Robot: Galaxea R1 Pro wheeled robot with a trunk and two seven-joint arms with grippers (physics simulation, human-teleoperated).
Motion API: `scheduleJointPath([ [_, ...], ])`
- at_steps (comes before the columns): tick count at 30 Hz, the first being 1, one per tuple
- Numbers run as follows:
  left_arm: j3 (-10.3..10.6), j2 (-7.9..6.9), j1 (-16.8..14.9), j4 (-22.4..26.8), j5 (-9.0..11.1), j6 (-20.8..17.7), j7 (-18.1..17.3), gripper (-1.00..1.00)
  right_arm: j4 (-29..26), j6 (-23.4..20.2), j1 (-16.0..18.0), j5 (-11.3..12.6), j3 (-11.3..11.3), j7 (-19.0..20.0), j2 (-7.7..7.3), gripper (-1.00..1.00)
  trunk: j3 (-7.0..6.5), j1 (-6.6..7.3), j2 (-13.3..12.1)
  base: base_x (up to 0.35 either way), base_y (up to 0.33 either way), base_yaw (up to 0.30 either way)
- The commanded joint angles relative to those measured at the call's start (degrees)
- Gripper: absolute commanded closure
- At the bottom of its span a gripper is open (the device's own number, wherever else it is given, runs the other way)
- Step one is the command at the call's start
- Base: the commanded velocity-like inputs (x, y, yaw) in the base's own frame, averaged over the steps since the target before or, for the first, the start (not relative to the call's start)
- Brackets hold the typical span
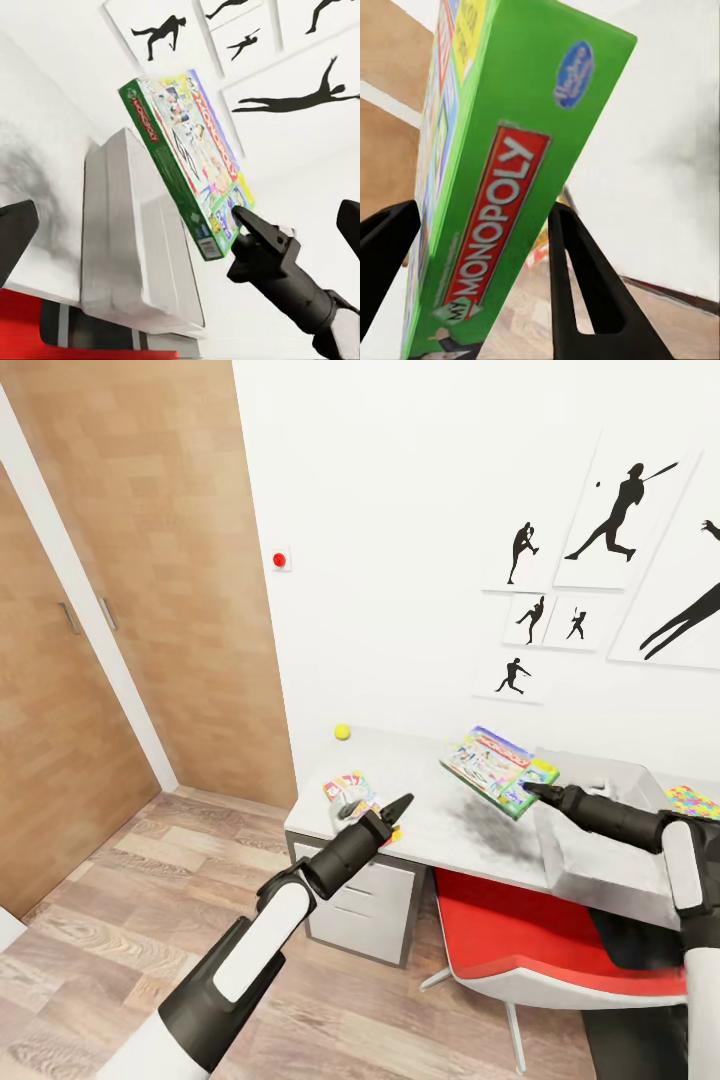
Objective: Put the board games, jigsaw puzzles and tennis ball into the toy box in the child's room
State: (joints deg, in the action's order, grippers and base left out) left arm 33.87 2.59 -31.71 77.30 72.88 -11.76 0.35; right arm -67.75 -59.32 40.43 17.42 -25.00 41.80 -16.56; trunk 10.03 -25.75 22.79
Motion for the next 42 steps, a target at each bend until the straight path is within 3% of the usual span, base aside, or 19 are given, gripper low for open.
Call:
scheduleJointPath([
  [1,0.01,0.04,-0.37,-0.17,0.46,-0.71,0.73,-1.0,4.48,-0.68,2.34,0.52,-0.31,-0.2,-2.45,1.0,0.13,-0.03,0.13,0.0,0.0,0.0],
  [2,0.01,0.04,-0.37,-0.17,0.46,-0.71,0.73,-1.0,4.48,-0.68,2.34,0.52,-0.31,-0.2,-2.45,1.0,0.13,-0.03,0.13,0.0,0.0,0.0],
  [6,0.04,0.22,-1.28,-0.51,0.12,-2.09,4.09,-1.0,20.68,-0.68,10.65,0.46,-0.73,-1.6,-10.8,1.0,0.13,-0.03,0.13,0.0,0.0,0.0],
  [7,0.04,0.22,-1.28,-0.51,0.12,-2.09,4.09,-1.0,20.68,-0.68,10.65,0.46,-0.73,-1.6,-10.8,1.0,0.13,-0.03,0.13,0.0,0.0,0.0],
  [9,0.03,0.25,-1.86,-0.59,0.31,-2.57,5.95,-1.0,25.36,-0.68,13.4,0.41,-0.56,-1.88,-13.63,1.0,0.13,-0.03,0.13,0.0,0.0,0.0],
  [11,-0.04,0.09,-2.38,-0.65,0.54,-3.23,7.29,-1.0,27.97,-0.68,15.12,0.37,0.23,-2.0,-15.51,1.0,0.13,-0.03,0.13,0.0,0.0,-0.005],
  [15,-0.15,-0.15,-2.81,-0.57,0.7,-4.32,8.51,-1.0,28.48,-0.68,16.54,0.35,1.81,-1.87,-17.21,1.0,0.13,-0.03,0.13,0.0,0.0,-0.058],
  [20,-0.13,-0.23,-3.03,-0.51,0.64,-4.97,9.28,-1.0,26.6,-0.68,16.34,0.34,2.87,-0.81,-18.1,1.0,0.13,-0.03,0.13,0.0,0.0,-0.16],
  [25,-0.14,-0.34,-3.19,-0.43,0.54,-5.47,9.8,-1.0,20.48,-0.68,12.18,0.34,3.51,4.74,-18.73,1.0,0.13,-0.03,0.13,0.0,0.0,-0.232],
  [32,-0.18,-0.4,-3.22,-0.41,0.42,-5.59,9.81,-1.0,14.92,-0.68,8.88,0.24,3.73,9.36,-18.94,1.0,0.13,-0.03,0.13,0.0,0.0,-0.262],
  [42,-0.2,-0.51,-3.17,-0.31,0.52,-5.64,9.64,-1.0,12.52,-0.68,7.49,0.17,3.75,11.37,-19.02,1.0,0.14,-0.03,0.13,0.0,0.0,-0.277],
])
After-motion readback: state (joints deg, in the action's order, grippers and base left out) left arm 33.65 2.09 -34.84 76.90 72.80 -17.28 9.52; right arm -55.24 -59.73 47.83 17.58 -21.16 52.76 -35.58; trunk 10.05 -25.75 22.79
